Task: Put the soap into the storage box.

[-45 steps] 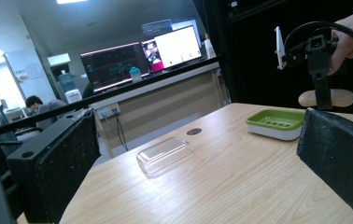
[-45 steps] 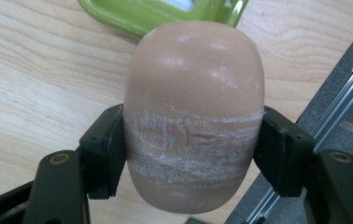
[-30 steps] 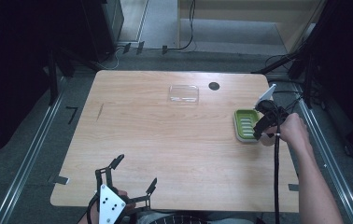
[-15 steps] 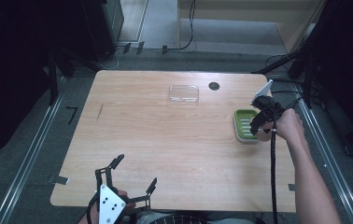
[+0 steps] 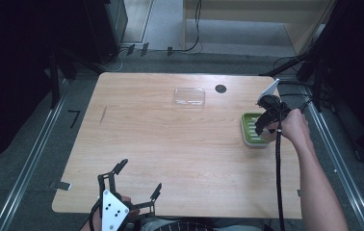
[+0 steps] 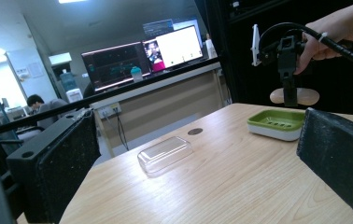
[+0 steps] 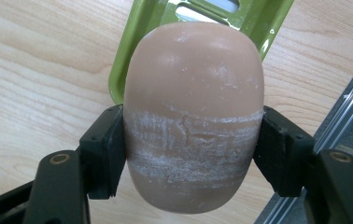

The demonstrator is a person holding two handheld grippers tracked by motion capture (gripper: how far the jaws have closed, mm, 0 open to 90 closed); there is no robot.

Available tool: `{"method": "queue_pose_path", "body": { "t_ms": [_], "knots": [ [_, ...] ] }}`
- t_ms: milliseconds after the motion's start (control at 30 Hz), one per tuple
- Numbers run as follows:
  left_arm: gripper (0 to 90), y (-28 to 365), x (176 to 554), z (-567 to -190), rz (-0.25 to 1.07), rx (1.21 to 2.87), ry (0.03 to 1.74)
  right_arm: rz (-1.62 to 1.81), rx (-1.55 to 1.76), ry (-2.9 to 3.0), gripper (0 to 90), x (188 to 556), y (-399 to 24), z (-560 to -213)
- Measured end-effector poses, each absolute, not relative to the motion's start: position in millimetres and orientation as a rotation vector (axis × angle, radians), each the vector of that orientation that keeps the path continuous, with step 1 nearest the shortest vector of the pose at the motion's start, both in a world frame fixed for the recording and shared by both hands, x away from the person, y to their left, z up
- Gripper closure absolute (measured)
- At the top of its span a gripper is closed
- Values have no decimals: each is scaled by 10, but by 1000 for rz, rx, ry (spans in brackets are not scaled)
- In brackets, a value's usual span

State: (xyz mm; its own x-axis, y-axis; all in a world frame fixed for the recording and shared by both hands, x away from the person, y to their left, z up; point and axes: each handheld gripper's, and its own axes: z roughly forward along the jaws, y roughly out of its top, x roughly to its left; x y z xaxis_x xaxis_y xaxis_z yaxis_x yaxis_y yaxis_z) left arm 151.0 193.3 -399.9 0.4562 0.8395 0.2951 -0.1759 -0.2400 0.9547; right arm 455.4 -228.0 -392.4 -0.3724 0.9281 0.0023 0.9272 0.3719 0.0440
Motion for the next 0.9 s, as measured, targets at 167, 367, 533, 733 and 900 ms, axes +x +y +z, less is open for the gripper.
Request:
{"method": "queue_pose_path", "body": {
  "t_ms": [167,367,533,733,900],
  "knots": [
    [0,1935,1510,-3999,1069,1517,608,79,1763,2572,334,4589,-2274,-3947],
    [0,1935,1510,-3999,1068,1517,607,96,1776,2562,334,4616,-2244,-3969],
    [0,1936,1509,-3999,1068,1515,608,111,1783,2560,334,4652,-2232,-4024],
    [0,1936,1509,-4000,1068,1517,606,131,1801,2540,334,4682,-2215,-4054],
    [0,1937,1508,-3999,1068,1515,607,168,1837,2519,334,4708,-2227,-4104]
  ]
}}
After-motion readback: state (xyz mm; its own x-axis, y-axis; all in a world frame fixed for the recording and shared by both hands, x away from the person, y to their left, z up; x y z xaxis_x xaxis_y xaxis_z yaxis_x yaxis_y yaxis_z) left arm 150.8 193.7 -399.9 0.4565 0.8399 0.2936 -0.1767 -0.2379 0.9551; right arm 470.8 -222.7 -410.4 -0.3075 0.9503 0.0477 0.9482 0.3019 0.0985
